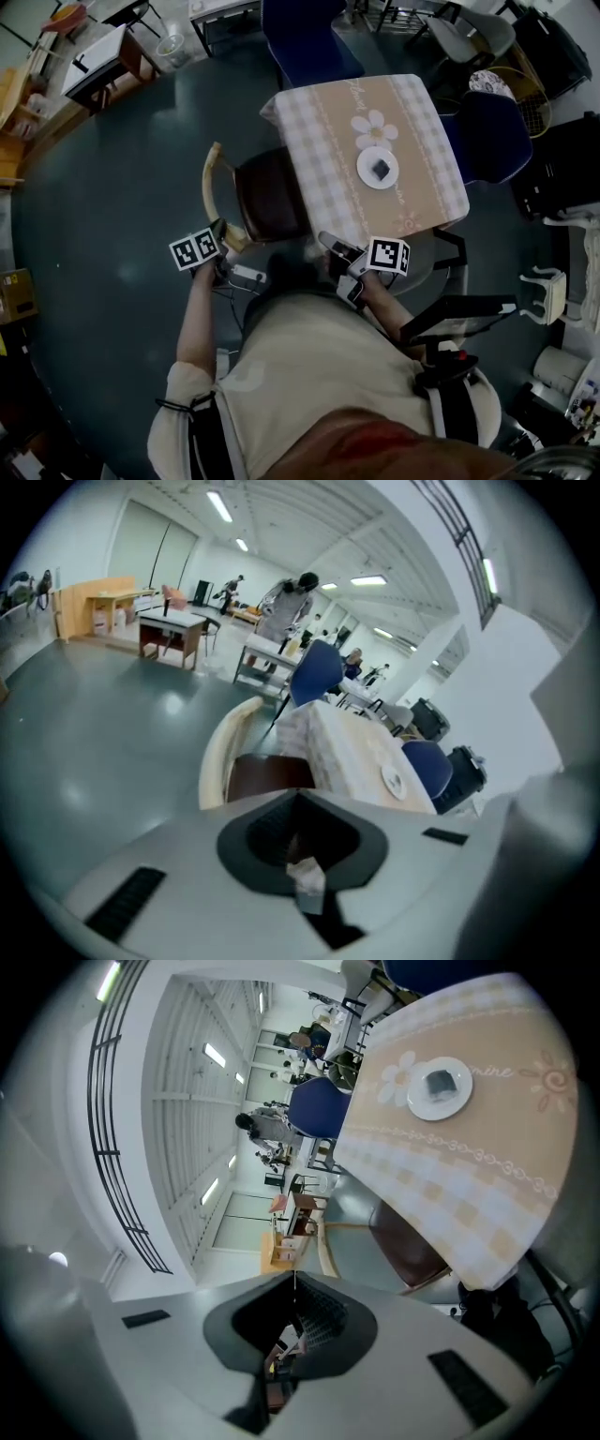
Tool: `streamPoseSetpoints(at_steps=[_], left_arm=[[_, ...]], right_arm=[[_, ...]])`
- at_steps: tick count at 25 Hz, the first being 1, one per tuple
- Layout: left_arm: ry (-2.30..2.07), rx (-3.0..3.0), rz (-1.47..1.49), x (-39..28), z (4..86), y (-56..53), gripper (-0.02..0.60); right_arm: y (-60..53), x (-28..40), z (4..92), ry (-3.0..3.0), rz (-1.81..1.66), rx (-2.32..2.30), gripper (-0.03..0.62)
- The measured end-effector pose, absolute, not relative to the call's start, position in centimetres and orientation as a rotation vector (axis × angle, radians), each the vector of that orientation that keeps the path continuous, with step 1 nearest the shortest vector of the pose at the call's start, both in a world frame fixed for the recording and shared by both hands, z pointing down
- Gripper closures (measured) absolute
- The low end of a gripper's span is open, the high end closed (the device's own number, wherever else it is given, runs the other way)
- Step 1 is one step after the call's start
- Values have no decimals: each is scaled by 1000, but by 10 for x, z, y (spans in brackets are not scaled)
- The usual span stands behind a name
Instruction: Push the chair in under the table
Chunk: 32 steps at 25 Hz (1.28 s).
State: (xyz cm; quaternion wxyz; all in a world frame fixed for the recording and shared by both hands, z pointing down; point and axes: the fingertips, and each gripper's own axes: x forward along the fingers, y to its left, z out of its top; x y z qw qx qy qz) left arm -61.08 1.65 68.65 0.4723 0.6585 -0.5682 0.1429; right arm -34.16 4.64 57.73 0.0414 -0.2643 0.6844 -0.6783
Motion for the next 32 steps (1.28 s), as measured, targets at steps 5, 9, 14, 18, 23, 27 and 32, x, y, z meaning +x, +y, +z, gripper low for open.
streamPoseSetpoints(at_steps=[5,9,14,18,23,27,32], left_arm=[[-1350,1808,215,-553,610,-5,574],[-1334,1948,233,-518,567,-7,574],[-1347,2017,253,-499,540,-1,574],[-1373,2045,281,-492,532,9,574],[-1440,2090,348,-491,524,23,574],[-1496,2108,383,-497,516,35,572],[-1533,2084,337,-509,508,45,574]], right_arm=[[47,-339,574,2113,-2077,-753,582],[50,-330,572,2136,-2067,-741,582],[53,-322,566,2118,-2044,-699,582],[57,-320,568,2127,-2041,-670,582],[65,-328,572,2136,-2077,-623,582],[69,-340,573,2154,-2111,-557,582],[71,-352,577,2183,-2151,-520,582]])
